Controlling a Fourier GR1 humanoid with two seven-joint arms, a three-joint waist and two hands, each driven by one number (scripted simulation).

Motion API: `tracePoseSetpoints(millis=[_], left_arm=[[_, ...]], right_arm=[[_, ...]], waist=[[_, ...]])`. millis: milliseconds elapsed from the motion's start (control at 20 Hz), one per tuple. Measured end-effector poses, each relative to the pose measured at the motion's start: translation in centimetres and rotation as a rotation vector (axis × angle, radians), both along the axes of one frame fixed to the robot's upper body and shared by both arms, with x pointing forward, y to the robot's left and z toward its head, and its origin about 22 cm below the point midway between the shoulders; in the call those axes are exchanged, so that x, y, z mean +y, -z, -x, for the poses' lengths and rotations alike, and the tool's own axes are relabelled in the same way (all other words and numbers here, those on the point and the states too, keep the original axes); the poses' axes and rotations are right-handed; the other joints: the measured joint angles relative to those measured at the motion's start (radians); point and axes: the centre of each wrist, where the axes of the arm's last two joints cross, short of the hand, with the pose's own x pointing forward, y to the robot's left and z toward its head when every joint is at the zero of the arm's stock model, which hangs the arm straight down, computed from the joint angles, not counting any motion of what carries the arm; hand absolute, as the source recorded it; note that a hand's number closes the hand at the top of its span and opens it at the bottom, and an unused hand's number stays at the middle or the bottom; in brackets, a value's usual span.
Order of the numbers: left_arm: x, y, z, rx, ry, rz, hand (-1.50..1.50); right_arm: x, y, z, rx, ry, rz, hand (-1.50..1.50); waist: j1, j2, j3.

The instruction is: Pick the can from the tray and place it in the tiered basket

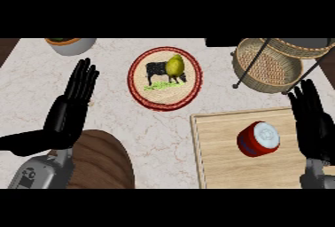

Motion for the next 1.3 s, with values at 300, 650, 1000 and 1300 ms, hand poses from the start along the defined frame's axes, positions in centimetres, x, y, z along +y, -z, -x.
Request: tracePoseSetpoints(millis=[300, 650, 1000, 1300], left_arm=[[4.7, 1.9, 0.1, 0.126, -0.189, -0.235, 0.0], [7.9, 3.8, 0.8, 0.265, -0.309, -0.366, 0.0], [8.3, 3.5, 0.9, 0.304, -0.331, -0.397, 0.0], [8.0, 4.0, 0.6, 0.299, -0.325, -0.407, 0.0]], right_arm=[[-0.9, -2.8, 0.6, -0.055, -0.091, -0.034, 1.5], [-5.1, -1.1, 4.8, 0.156, 0.286, 0.152, -1.5], [-6.8, -7.9, 8.5, 0.273, 0.209, 0.346, -1.5], [-6.0, -13.0, 8.3, 0.472, -0.027, 0.574, -1.5]], waist=[[0.016, 0.003, -0.005], [-0.006, 0.005, -0.008], [0.004, 0.002, -0.01], [0.021, 0.007, -0.011]])
